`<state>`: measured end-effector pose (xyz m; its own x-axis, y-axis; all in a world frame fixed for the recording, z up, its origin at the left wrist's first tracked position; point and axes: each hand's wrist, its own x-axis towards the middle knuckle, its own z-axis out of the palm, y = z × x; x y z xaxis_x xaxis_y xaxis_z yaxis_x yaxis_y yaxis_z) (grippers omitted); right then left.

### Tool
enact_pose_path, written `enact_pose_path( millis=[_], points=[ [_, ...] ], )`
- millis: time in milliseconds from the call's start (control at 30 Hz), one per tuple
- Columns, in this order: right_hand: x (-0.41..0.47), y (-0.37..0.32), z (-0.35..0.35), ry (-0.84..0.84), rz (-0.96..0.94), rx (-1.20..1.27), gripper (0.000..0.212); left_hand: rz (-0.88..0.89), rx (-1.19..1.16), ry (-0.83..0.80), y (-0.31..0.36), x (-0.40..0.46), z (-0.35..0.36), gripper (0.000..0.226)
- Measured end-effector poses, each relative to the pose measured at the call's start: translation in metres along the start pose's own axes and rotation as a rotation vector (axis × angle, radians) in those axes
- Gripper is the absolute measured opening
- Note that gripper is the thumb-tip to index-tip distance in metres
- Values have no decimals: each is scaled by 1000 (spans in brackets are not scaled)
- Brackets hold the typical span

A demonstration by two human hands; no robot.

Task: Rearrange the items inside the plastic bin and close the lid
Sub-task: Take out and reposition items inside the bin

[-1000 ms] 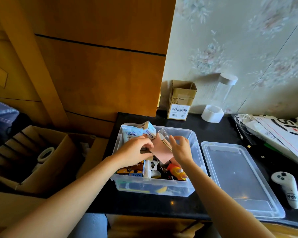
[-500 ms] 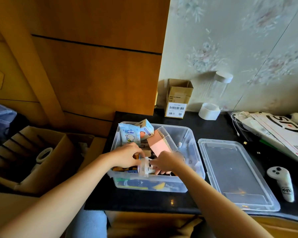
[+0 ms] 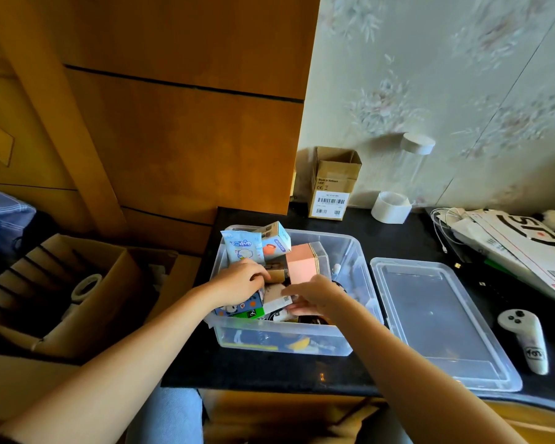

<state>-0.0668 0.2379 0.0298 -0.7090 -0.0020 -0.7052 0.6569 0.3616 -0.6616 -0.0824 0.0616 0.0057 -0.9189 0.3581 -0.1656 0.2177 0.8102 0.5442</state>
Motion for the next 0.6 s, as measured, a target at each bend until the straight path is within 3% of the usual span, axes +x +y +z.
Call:
enact_pose_path(
  millis=[133, 267, 367, 500, 600],
  points=[
    [-11, 0, -7, 14, -28, 64, 12, -21, -147, -1, -4, 4, -3, 26],
    [-27, -3, -29, 36, -101, 273, 12, -8, -332, 19, -1, 2, -5, 29],
    [-41, -10, -52, 121, -219, 213, 13, 80, -590, 45, 17, -8, -6, 29],
    [-51, -15, -64, 163, -473, 110, 12, 101, -761, -117, 53, -16, -13, 24],
    [-52, -15, -64, 205, -577, 78, 15, 141, -653, -212, 69, -12, -15, 56]
  ],
)
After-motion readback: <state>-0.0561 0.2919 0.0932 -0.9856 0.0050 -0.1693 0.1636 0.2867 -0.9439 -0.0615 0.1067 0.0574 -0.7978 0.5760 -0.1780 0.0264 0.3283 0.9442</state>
